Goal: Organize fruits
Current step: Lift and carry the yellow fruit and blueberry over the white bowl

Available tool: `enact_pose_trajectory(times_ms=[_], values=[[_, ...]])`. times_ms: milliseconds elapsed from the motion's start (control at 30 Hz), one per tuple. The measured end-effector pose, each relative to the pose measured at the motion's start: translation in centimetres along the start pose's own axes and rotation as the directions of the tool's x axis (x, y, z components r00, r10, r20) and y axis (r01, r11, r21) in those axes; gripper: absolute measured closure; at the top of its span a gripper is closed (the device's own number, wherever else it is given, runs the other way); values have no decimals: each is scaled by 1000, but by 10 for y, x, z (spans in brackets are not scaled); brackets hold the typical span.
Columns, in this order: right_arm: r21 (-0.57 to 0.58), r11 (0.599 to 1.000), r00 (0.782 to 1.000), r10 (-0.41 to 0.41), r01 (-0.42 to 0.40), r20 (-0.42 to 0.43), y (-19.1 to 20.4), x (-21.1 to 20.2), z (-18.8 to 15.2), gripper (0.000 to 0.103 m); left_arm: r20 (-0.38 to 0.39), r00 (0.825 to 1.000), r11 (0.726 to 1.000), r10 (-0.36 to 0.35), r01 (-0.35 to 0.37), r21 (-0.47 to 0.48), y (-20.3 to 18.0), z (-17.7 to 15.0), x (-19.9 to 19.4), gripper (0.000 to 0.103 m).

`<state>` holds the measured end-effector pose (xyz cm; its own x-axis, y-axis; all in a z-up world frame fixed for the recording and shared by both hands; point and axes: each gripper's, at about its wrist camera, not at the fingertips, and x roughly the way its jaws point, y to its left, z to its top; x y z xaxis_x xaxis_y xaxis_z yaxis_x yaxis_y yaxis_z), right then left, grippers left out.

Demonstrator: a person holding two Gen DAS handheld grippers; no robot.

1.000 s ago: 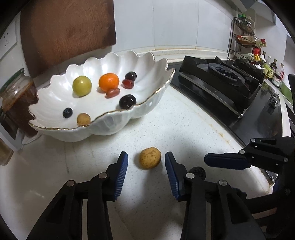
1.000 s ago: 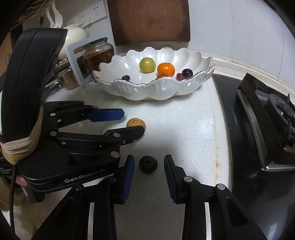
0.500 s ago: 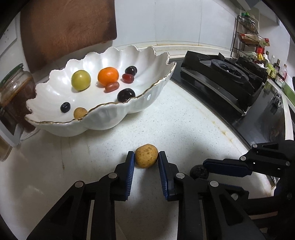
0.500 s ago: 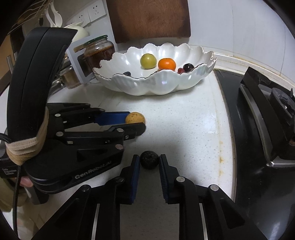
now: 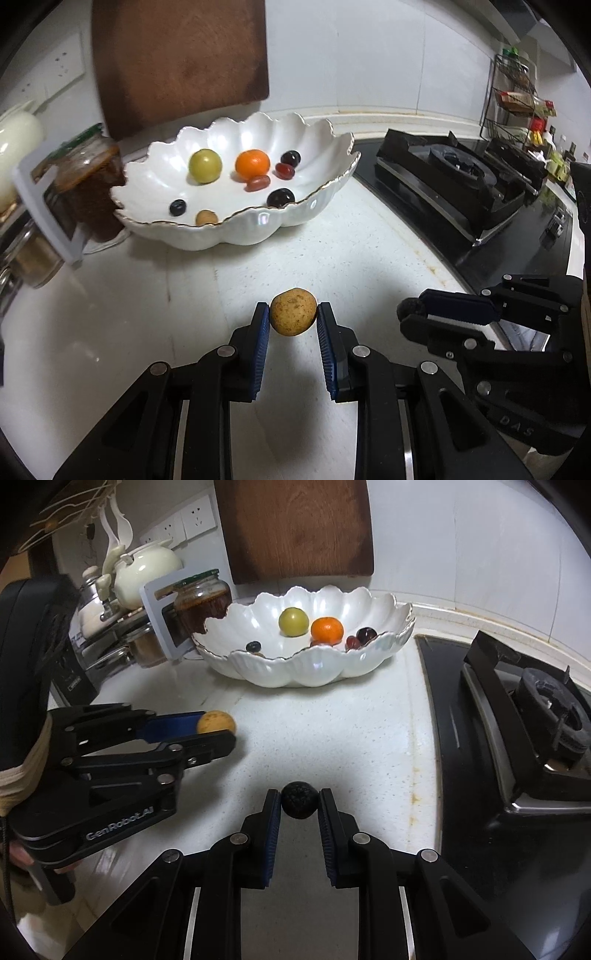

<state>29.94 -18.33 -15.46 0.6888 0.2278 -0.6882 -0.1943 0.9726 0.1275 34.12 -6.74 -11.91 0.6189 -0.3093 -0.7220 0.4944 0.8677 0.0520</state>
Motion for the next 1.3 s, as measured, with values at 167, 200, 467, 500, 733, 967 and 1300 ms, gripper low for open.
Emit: enact_pose_trajectory(times_ms=[167, 200, 467, 500, 733, 967, 1300], values=[[-7, 1000, 1000, -3, 3, 25, 0, -14, 4, 81, 16, 1000, 999, 11, -10, -41, -2, -2, -16, 76], [-9, 1000, 1000, -2, 2, 31, 0, -17, 5, 81, 24, 1000, 999, 16, -15, -45, -2, -1, -20, 76], [-23, 1000, 996, 3, -1, 85, 0, -37, 18, 81, 63, 997, 995, 44, -38, -97, -2, 2, -47, 76], [-25, 1000, 996, 2, 0, 92, 0, -39, 19, 81, 65, 997, 994, 48, -41, -106, 0, 2, -49, 77], [-40, 999, 990, 5, 1, 138, 0, -56, 32, 81, 92, 994, 984, 59, -43, -173, 3, 4, -69, 77], [-46, 999, 981, 0, 9, 195, -2, -69, 49, 81, 136, 985, 974, 104, -73, -215, 6, 11, -88, 77], [-58, 998, 964, -10, 26, 267, -4, -79, 76, 81, 196, 968, 969, 159, -114, -221, 10, 31, -103, 77]])
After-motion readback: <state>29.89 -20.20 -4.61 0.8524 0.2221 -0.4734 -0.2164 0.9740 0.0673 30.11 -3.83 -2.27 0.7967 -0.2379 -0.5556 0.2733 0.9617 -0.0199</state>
